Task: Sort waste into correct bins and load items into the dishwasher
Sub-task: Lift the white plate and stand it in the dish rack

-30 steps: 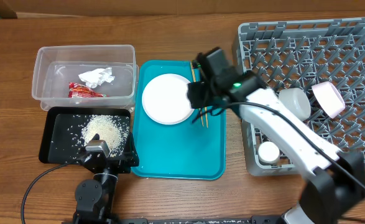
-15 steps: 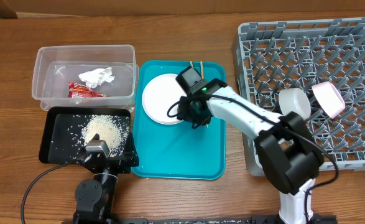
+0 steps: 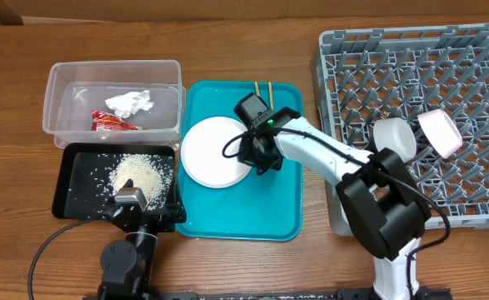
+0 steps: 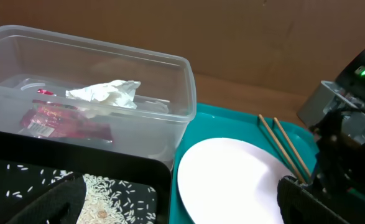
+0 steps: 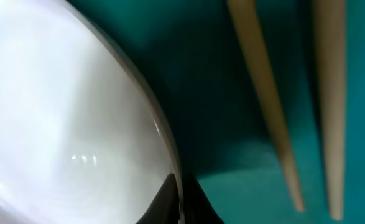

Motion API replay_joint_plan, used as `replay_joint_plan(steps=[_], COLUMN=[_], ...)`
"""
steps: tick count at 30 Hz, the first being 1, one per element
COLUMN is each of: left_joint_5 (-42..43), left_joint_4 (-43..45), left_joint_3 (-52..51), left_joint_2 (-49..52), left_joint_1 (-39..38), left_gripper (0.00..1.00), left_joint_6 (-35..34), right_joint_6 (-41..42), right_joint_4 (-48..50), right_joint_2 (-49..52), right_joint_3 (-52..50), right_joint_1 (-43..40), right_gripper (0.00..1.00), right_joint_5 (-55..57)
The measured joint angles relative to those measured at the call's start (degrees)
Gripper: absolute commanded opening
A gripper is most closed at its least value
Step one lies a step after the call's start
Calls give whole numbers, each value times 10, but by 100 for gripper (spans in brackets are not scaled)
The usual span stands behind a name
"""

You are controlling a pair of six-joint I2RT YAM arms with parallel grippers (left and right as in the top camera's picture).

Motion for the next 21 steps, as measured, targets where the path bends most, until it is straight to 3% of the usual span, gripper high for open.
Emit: replay_joint_plan(steps=[7, 13, 17, 21], left_joint_5=[0, 0, 0, 0], left_joint_4=[0, 0, 0, 0], left_joint_3=[0, 0, 0, 0], left_joint_2=[0, 0, 0, 0], left_joint_1=[0, 0, 0, 0], left_gripper=[100, 100, 100, 100], left_joint_6=[0, 0, 0, 0], right_joint_6=[-76, -159, -200, -218], right_joint_4=[-18, -21, -19, -7], right_joint_2=[-145, -295, -313, -301], right_joint_3=[-5, -5, -4, -4], right_joint_1=[-1, -26, -83, -156], right_gripper=[4, 4, 4, 4], right_joint_5=[130, 371, 589, 678])
